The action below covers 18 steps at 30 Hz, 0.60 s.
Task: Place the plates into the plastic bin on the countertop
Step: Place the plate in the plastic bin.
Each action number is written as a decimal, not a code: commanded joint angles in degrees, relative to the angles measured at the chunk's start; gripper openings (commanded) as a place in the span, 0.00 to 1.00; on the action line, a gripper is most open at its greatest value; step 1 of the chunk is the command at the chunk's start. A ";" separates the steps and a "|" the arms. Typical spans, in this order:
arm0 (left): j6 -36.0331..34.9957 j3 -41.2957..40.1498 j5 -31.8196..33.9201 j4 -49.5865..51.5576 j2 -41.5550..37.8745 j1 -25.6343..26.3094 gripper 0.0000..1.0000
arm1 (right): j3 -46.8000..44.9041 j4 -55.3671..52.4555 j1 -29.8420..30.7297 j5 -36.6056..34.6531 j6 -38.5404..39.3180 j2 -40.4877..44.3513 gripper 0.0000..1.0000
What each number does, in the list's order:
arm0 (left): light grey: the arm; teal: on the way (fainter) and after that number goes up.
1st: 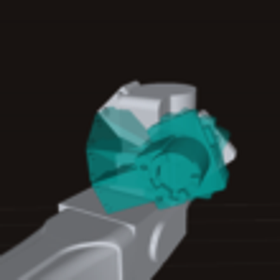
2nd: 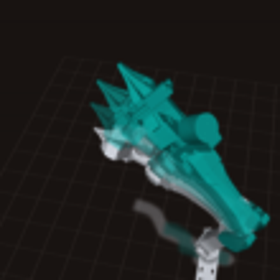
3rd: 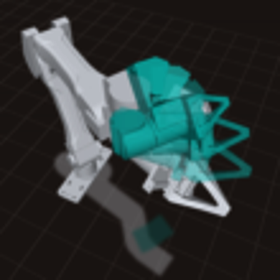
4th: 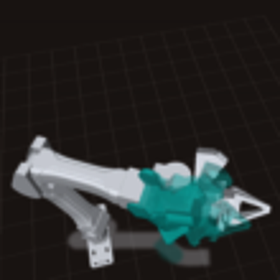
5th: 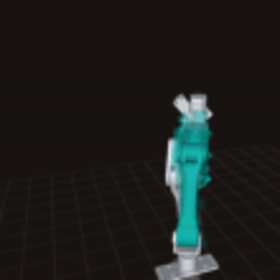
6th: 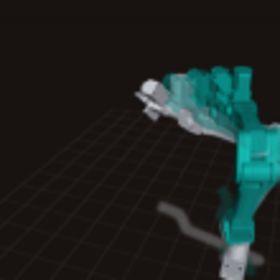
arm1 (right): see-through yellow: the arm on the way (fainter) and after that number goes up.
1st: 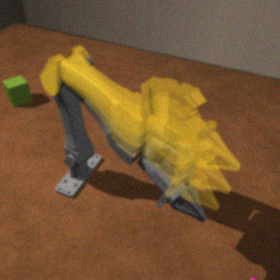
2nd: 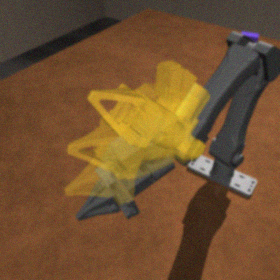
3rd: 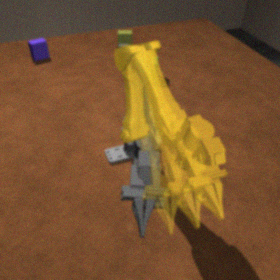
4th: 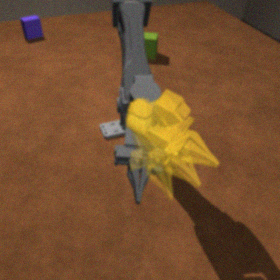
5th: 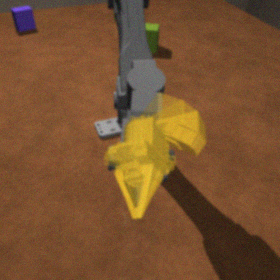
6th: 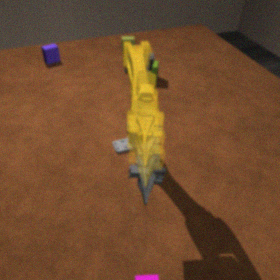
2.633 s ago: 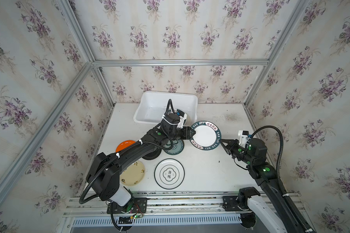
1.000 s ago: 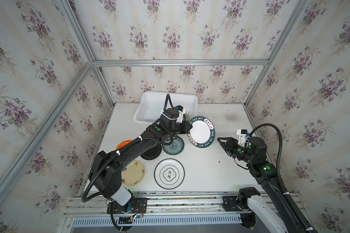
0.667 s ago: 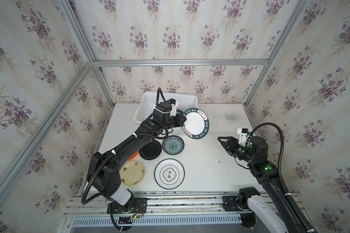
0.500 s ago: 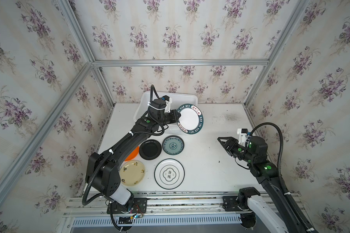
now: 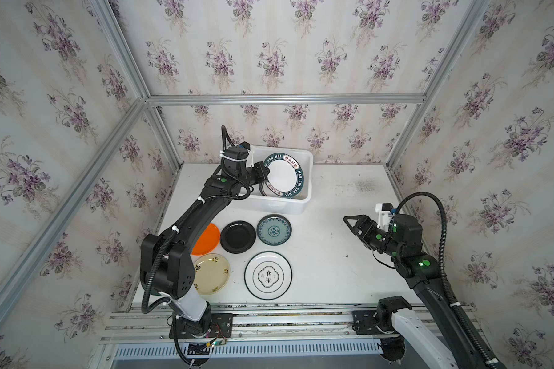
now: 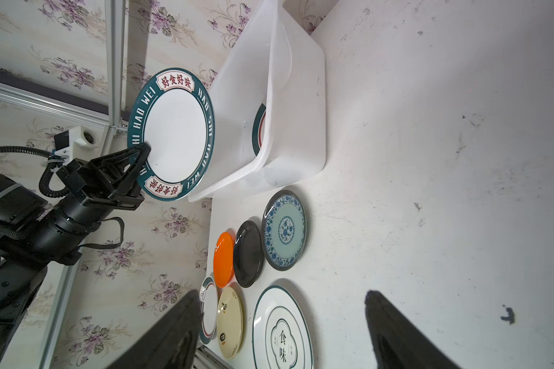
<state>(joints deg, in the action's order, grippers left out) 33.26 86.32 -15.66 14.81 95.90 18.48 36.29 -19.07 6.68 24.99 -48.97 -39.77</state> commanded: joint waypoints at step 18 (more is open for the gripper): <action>-8.55 19.47 10.65 13.39 15.61 -1.62 0.00 | 2.07 -1.04 -0.42 -1.96 0.78 1.29 0.87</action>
<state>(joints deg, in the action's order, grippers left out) 26.85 103.98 -7.38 26.37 110.32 16.88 37.45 -20.23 6.35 23.70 -48.40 -38.83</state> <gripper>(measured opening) 0.093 0.876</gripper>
